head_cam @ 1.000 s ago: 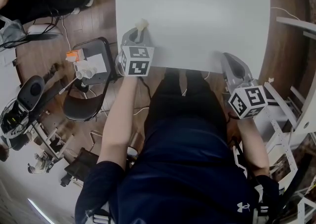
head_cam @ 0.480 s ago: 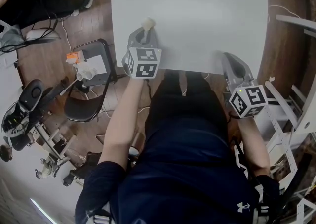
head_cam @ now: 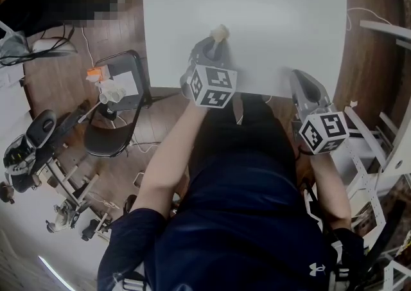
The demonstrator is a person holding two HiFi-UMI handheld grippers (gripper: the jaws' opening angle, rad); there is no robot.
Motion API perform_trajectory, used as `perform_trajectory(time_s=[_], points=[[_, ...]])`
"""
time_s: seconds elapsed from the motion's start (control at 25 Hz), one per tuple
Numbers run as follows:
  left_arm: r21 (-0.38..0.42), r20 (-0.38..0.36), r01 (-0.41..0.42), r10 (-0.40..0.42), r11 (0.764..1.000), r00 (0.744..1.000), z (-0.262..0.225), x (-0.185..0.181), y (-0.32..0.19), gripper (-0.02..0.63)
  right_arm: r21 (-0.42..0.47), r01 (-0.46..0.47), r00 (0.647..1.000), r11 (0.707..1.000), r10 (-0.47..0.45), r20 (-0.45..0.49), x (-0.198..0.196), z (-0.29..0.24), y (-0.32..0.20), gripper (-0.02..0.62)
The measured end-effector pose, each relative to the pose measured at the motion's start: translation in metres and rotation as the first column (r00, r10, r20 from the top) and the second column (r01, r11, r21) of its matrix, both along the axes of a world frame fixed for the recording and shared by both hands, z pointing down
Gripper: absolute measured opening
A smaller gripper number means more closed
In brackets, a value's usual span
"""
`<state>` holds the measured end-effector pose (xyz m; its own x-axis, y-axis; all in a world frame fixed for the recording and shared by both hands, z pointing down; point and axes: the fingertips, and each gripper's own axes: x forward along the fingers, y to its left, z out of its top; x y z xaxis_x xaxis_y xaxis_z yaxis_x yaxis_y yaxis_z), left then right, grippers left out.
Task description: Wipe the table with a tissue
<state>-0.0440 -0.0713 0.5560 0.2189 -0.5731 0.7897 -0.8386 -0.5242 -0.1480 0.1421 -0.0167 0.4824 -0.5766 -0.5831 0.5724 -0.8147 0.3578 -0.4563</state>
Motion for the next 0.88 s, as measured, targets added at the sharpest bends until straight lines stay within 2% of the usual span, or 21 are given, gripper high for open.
perform_trajectory(time_s=[0.2, 0.44, 0.6, 0.72, 0.88], points=[[-0.007, -0.022, -0.076, 0.076, 0.997, 0.997, 0.001, 0.039, 0.006, 0.012, 0.0, -0.008, 1.0, 1.0, 0.008, -0.004, 0.004, 0.001, 0.001, 0.005], [-0.017, -0.05, -0.119, 0.118, 0.993, 0.992, 0.001, 0.066, 0.014, 0.012, 0.006, -0.015, 1.0, 1.0, 0.016, -0.006, 0.008, -0.002, 0.003, 0.005], [-0.028, -0.082, -0.129, 0.126, 0.991, 0.989, -0.002, 0.068, 0.018, 0.012, 0.015, -0.012, 1.0, 1.0, 0.012, -0.003, 0.002, -0.005, 0.0, 0.005], [-0.003, -0.113, -0.124, 0.123, 0.992, 0.986, -0.018, 0.064, 0.02, 0.012, 0.025, 0.0, 1.0, 1.0, 0.0, 0.001, -0.007, -0.006, -0.005, 0.005], [0.036, -0.137, -0.07, 0.074, 0.997, 0.988, -0.051, 0.04, 0.029, 0.012, 0.051, 0.029, 0.999, 0.998, -0.03, 0.017, -0.019, -0.018, -0.005, 0.005]])
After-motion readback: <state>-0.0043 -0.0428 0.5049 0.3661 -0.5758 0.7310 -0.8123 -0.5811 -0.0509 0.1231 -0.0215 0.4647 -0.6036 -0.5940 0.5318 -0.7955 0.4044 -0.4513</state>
